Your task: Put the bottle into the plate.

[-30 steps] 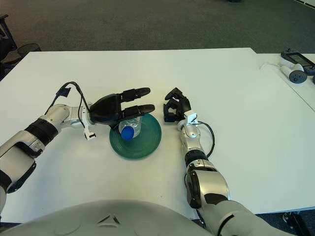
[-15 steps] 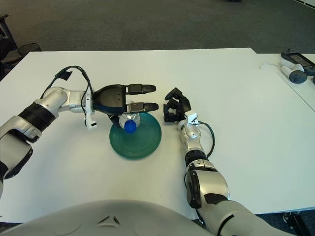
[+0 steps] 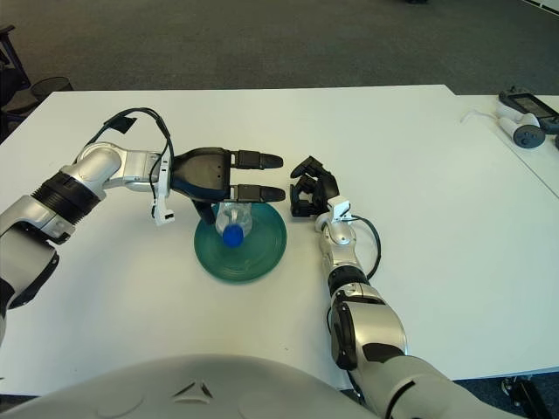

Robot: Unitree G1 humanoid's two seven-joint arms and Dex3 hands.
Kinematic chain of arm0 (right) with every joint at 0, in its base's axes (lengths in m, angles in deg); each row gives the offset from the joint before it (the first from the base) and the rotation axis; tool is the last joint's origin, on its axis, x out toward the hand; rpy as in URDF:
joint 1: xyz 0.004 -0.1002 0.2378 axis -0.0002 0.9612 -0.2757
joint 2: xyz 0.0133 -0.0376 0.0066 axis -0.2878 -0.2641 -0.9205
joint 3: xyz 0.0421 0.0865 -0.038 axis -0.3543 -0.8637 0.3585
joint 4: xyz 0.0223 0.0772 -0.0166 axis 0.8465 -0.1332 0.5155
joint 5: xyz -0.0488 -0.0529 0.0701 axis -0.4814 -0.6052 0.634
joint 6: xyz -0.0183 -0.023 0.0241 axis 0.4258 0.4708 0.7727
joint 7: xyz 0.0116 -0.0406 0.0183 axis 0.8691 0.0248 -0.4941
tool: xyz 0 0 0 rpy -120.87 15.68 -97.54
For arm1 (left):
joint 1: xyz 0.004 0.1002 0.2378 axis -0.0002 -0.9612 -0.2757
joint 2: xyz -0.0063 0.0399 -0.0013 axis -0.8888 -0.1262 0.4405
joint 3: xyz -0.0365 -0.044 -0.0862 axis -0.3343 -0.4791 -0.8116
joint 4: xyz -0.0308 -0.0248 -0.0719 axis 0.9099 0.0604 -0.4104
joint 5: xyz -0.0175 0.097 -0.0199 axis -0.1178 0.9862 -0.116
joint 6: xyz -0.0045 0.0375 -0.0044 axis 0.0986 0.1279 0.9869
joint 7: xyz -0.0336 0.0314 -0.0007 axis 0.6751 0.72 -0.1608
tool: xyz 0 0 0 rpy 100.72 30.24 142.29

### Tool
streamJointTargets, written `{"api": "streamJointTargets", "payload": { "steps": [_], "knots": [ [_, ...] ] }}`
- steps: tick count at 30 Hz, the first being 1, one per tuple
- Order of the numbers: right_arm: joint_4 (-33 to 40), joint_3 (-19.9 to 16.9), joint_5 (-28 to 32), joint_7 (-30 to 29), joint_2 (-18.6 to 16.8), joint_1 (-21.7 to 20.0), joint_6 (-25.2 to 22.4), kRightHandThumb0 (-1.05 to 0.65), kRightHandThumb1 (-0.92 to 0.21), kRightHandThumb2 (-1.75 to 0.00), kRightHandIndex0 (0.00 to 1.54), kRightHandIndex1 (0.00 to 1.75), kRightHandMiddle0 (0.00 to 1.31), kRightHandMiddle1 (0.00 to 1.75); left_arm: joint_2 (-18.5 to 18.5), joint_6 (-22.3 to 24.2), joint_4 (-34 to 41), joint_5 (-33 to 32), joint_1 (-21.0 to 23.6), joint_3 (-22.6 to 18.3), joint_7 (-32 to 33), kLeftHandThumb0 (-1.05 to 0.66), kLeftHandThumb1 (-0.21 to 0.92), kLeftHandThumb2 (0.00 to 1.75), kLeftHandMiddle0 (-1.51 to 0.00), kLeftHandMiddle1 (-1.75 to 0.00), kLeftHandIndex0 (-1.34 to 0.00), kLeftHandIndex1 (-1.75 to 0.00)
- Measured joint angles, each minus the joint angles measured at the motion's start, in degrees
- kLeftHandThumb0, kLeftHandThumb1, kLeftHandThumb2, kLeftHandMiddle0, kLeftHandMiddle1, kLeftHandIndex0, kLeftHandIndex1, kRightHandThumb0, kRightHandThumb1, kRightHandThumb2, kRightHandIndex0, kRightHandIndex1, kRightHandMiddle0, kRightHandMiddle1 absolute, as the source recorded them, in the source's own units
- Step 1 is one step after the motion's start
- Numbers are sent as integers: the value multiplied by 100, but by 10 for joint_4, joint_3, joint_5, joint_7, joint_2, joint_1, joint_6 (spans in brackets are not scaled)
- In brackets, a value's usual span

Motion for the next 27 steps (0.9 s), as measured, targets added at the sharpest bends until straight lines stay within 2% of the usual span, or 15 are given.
{"api": "streamJointTargets", "payload": {
  "steps": [4,8,16,27],
  "knots": [
    [0,0,0,-5,0,0,0,-1,-20,-134,69,175,68,140,-2,-3,7,-9,0,0,-14,-79,67,47,0,0,0,-10],
    [0,1,0,-6,0,0,0,-1,-20,-134,69,175,69,139,-5,-3,13,-16,0,-1,-24,-76,61,56,0,0,0,-11],
    [0,1,-1,-2,0,0,0,-1,-19,-134,69,175,72,136,-12,-3,28,-17,0,-4,-34,-78,57,60,0,0,0,-9],
    [0,-1,0,24,1,0,0,-1,-17,-134,68,175,77,131,-16,-3,35,-17,-1,-5,-35,-70,52,65,0,0,0,-1]
  ]
}}
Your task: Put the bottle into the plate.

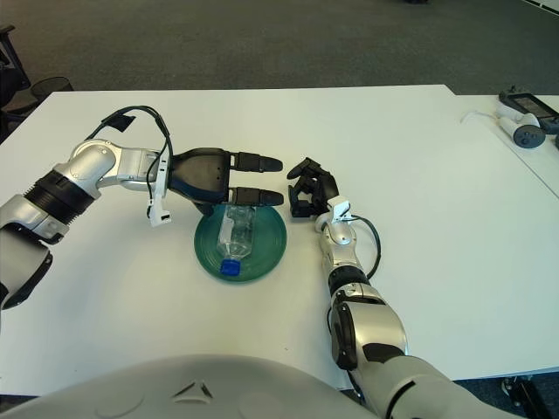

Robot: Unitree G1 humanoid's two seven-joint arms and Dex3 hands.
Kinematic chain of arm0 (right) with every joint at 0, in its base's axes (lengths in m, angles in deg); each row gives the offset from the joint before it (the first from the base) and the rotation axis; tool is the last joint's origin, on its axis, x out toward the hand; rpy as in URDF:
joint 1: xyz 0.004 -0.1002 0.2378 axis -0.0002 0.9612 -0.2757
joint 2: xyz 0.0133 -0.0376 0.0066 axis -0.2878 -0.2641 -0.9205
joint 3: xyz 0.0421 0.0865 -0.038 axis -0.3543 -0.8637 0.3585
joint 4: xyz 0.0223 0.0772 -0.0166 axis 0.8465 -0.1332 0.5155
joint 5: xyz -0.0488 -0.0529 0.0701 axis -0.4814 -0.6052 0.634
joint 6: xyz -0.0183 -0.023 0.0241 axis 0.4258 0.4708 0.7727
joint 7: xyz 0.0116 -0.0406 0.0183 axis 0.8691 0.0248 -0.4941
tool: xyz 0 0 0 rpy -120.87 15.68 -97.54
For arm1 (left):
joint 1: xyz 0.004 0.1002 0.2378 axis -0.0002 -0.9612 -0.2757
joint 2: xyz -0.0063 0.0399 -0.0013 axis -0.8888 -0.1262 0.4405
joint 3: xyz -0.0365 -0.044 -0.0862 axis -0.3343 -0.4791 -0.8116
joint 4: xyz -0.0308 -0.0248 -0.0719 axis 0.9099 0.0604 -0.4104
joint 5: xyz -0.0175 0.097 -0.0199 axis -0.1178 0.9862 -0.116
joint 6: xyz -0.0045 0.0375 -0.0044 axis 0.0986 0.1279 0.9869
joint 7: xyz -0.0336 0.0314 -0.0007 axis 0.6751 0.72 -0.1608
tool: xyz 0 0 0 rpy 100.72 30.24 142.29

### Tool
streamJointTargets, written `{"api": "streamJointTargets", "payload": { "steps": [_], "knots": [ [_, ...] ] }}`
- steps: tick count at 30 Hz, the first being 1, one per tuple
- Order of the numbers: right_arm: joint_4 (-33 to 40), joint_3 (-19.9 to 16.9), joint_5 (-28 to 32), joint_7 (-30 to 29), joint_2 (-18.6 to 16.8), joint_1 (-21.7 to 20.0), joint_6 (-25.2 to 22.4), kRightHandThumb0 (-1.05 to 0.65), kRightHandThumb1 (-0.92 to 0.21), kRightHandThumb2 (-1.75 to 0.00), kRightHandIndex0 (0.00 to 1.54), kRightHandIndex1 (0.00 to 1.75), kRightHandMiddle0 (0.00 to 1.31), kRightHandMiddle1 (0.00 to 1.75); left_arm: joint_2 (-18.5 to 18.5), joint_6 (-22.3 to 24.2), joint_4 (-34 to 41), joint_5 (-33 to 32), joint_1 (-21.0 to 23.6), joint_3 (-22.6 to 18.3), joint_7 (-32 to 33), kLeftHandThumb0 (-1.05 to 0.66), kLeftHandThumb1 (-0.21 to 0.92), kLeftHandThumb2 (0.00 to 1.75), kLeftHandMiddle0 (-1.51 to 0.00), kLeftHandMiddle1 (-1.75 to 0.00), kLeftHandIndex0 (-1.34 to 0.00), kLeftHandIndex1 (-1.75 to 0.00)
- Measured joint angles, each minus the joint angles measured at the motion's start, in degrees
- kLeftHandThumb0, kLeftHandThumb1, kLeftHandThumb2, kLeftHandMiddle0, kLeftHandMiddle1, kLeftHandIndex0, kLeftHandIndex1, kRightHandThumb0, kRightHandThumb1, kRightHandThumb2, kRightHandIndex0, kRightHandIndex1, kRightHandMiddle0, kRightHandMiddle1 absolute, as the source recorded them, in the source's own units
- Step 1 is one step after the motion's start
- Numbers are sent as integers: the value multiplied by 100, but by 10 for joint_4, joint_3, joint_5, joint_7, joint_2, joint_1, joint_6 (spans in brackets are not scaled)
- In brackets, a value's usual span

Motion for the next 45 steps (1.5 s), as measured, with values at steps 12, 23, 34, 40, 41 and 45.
{"api": "streamJointTargets", "payload": {
  "steps": [12,23,34,40,41,45],
  "knots": [
    [0,0,-1,-5,0,0,0,-1,-18,-136,70,175,71,137,-1,2,7,-1,-4,-12,2,-84,79,48,0,0,0,0],
    [0,1,-3,-34,-2,-1,0,-1,-21,-137,69,175,61,150,36,39,-36,-200,-48,-85,-8,-72,91,57,-33,-24,-1,-90],
    [0,0,-3,-34,-3,-3,0,-1,-18,-139,71,175,63,149,113,38,-93,-445,-85,-157,-15,-38,87,59,-17,-117,-17,-169],
    [0,-1,-1,-34,-4,-3,-2,-1,-18,-139,72,175,63,148,154,57,-100,-563,-117,-217,-16,-35,90,54,-17,-123,-20,-174],
    [0,-1,0,-34,-4,-3,-2,-1,-18,-140,72,175,63,148,158,61,-99,-575,-123,-226,-16,-35,90,54,-17,-124,-20,-174],
    [0,-2,0,-34,-4,-2,-2,-1,-18,-139,72,175,65,147,170,77,-92,-605,-144,-253,-20,-35,89,56,-18,-127,-21,-175]
  ]
}}
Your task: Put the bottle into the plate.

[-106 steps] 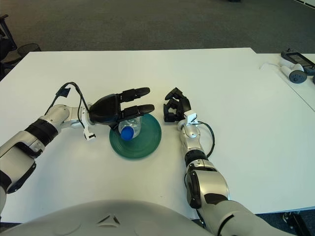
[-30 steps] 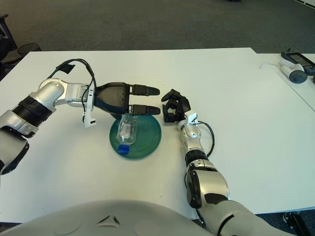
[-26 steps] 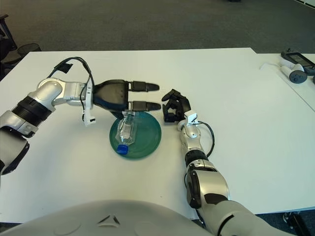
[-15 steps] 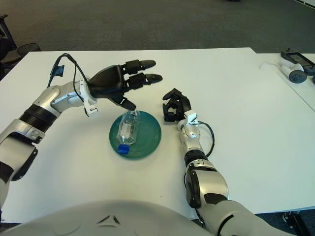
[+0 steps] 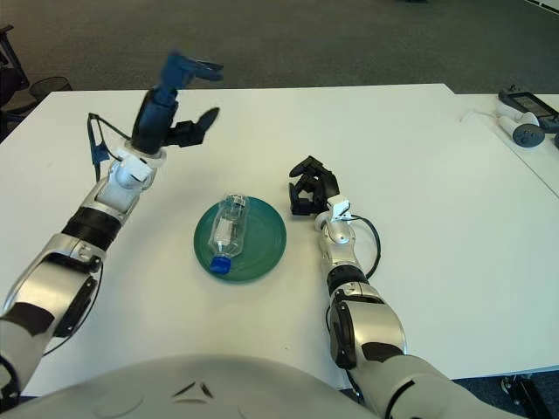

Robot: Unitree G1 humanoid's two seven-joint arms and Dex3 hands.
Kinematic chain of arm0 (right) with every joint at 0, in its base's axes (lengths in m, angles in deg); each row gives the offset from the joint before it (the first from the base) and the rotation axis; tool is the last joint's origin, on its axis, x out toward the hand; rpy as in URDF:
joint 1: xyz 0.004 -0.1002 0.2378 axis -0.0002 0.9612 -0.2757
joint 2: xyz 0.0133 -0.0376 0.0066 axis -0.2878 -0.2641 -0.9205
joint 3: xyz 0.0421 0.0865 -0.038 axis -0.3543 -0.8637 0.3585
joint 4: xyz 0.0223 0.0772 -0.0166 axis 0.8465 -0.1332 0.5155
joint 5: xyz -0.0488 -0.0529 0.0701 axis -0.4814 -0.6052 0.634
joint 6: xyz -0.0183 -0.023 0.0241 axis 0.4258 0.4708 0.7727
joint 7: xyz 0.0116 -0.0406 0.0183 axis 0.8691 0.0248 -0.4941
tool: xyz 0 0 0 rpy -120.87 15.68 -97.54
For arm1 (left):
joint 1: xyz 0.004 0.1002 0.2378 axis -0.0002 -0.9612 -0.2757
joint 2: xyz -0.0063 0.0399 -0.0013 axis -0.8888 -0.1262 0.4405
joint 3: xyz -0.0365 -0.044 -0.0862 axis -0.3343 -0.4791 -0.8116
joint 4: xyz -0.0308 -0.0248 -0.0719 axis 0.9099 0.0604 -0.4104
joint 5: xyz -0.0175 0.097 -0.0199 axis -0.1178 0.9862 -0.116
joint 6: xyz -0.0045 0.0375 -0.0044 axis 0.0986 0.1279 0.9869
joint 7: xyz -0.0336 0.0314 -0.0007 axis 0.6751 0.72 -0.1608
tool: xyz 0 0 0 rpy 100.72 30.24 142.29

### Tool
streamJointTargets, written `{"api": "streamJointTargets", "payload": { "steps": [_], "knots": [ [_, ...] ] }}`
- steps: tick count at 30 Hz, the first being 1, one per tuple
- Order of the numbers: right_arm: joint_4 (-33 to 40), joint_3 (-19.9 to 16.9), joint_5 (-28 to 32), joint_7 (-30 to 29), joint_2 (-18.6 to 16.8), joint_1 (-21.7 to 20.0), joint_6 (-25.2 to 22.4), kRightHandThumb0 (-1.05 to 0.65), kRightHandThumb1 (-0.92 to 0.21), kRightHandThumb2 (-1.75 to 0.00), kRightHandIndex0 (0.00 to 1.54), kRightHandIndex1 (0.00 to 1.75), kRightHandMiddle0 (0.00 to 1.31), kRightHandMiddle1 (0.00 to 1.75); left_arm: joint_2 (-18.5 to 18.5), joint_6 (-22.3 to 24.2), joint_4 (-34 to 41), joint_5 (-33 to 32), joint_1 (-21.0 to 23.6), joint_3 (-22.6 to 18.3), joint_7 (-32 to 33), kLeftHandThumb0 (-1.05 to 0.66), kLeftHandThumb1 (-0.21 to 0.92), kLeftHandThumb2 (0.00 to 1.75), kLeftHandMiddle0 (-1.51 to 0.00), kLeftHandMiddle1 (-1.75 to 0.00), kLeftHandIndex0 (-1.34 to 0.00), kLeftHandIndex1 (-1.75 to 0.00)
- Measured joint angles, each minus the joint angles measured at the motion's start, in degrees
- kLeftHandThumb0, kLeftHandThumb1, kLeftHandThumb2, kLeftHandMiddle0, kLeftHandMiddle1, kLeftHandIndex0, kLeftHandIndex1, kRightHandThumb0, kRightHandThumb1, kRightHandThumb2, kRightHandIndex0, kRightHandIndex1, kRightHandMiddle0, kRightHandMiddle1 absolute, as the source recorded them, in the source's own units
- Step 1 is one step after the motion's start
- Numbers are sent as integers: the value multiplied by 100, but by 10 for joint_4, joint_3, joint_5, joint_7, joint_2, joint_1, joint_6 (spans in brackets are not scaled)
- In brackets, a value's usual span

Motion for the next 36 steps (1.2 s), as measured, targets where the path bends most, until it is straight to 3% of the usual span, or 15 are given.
{"api": "streamJointTargets", "payload": {
  "steps": [9,10,14,19,23,27,36],
  "knots": [
    [0,-1,1,1,0,0,0,-1,-17,-140,72,175,64,148,19,26,23,-17,-34,-45,-2,-37,77,72,-24,-140,-28,-175],
    [0,-1,1,2,0,0,0,-1,-18,-140,72,175,64,148,20,30,26,-19,-37,-49,-3,-30,74,76,-27,-144,-28,-175],
    [0,-1,1,3,0,0,0,-1,-18,-140,72,175,62,150,20,45,40,-36,-47,-59,-19,-7,54,101,-42,-166,-37,-164],
    [0,-1,1,5,0,0,0,-1,-19,-141,71,175,59,154,20,50,53,-61,-71,-71,-43,-2,33,121,-59,-173,-56,-148],
    [0,-1,1,5,0,0,0,-1,-19,-141,70,175,58,157,22,56,56,-67,-100,-80,-51,-1,16,146,-70,-174,-59,-163],
    [0,-2,1,5,0,1,0,-1,-19,-141,70,175,59,155,31,73,61,-64,-129,-92,-49,0,14,151,-75,-171,-54,-172],
    [0,-2,1,5,1,1,0,-1,-19,-141,70,175,59,156,69,117,77,-35,-187,-116,-17,0,12,153,-79,-167,-52,-175]
  ]
}}
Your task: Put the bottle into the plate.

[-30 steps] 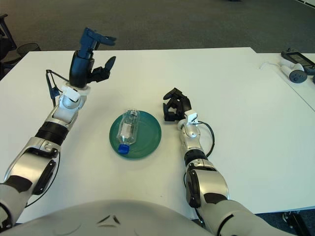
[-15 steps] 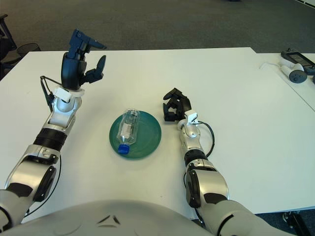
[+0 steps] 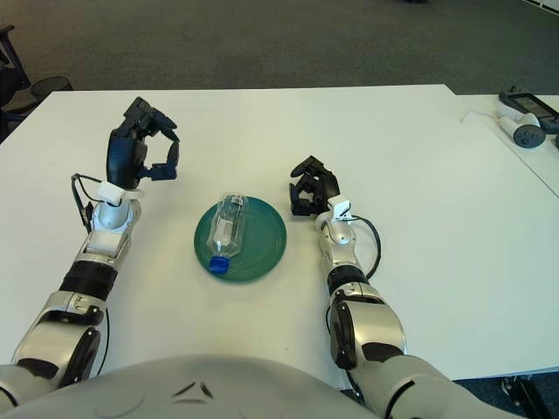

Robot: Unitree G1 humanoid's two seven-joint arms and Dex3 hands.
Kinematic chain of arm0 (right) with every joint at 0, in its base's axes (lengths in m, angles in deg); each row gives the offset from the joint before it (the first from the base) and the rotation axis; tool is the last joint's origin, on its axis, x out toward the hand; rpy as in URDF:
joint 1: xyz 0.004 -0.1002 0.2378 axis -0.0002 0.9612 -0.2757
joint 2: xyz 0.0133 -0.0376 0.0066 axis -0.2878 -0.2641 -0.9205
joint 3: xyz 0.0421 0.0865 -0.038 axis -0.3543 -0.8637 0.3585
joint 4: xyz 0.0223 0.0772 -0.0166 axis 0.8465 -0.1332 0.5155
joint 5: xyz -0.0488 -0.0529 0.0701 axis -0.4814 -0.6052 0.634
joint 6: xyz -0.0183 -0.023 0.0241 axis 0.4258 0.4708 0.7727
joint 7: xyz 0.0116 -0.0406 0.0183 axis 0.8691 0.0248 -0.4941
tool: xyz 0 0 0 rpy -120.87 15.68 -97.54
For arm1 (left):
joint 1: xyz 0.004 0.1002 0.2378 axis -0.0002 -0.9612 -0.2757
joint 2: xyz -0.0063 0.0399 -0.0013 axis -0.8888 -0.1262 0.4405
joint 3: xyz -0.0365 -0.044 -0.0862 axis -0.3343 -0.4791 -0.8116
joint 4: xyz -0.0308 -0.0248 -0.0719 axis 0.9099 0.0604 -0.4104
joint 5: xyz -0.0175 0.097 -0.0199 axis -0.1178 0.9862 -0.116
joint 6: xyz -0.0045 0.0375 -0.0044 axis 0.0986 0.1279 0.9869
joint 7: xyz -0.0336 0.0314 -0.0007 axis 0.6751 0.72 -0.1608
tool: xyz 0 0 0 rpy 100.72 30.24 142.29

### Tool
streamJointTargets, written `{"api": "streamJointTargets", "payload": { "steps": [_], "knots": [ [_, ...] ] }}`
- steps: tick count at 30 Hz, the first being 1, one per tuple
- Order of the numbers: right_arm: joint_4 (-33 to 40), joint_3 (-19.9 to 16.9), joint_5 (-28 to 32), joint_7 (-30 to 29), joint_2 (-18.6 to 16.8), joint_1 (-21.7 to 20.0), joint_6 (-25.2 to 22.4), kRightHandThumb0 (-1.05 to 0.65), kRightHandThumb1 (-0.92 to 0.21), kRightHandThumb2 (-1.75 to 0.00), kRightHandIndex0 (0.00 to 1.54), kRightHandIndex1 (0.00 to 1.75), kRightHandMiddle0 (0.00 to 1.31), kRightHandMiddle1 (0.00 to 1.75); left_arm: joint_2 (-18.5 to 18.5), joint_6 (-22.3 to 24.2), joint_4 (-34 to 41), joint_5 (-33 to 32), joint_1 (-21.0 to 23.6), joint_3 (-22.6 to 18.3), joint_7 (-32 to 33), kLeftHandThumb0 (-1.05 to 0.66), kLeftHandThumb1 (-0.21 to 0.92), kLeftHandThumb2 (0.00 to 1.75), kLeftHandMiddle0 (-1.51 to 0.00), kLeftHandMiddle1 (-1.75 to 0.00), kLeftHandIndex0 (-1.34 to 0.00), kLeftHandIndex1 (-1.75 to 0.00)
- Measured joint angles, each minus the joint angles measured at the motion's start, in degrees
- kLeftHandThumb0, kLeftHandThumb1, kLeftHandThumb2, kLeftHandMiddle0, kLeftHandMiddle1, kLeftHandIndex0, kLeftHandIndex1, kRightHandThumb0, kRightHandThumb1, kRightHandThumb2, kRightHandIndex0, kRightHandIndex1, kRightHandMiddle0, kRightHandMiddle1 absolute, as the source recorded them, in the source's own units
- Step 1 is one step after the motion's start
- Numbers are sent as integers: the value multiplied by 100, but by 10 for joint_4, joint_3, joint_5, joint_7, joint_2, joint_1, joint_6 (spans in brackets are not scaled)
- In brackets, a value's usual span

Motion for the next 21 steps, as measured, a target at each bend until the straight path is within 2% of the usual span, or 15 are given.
{"api": "streamJointTargets", "payload": {
  "steps": [10,21],
  "knots": [
    [0,0,0,3,1,1,0,-1,-19,-140,70,175,59,154,30,48,7,41,-59,-2,26,0,9,156,-81,-167,-55,-175],
    [0,-3,0,9,1,1,0,-1,-20,-140,70,175,59,154,35,101,-2,85,-84,-3,46,0,8,157,-82,-167,-56,-175]
  ]
}}
